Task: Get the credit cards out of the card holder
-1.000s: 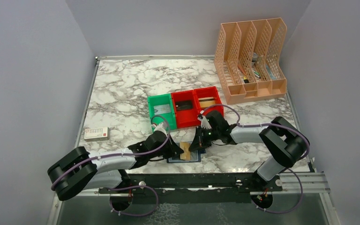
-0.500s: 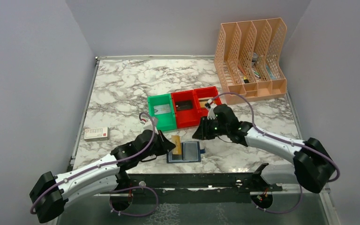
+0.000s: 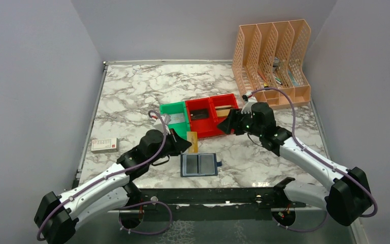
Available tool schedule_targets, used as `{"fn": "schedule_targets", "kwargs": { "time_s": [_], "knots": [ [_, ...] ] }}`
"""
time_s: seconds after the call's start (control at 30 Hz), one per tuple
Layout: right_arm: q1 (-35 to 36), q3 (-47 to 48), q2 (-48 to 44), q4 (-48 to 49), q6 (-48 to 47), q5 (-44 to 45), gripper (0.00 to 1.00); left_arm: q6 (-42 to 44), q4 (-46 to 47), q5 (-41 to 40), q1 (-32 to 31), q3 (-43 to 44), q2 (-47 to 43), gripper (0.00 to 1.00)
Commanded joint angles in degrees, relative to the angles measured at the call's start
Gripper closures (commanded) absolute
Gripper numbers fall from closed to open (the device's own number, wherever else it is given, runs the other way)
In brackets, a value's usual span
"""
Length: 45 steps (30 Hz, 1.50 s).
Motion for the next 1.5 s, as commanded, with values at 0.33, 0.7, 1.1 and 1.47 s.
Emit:
{"fn": "schedule_targets", "kwargs": {
  "time_s": [0.33, 0.7, 1.1, 1.47],
  "knots": [
    [0.07, -5.05, 6.29, 26.07, 8.82, -39.70, 0.38, -6.60, 27.00, 14.23, 3.19, -7.17, 0.37, 1.00],
    [0.07, -4.36, 12.17, 33.63, 13.64, -47.78, 0.69, -8.68, 32.35, 15.67, 3.19, -8.01, 0.26, 1.00],
    [-0.94, -3.96, 11.51, 33.12, 12.39, -47.97, 0.99, -9.13, 32.58, 15.46, 3.19, -8.49, 1.23, 0.95],
    [-5.47, 0.36, 8.08, 16.40, 0.40, -37.50, 0.99, -7.49, 20.36, 8.64, 3.28, -7.38, -1.48, 0.09]
  ]
}}
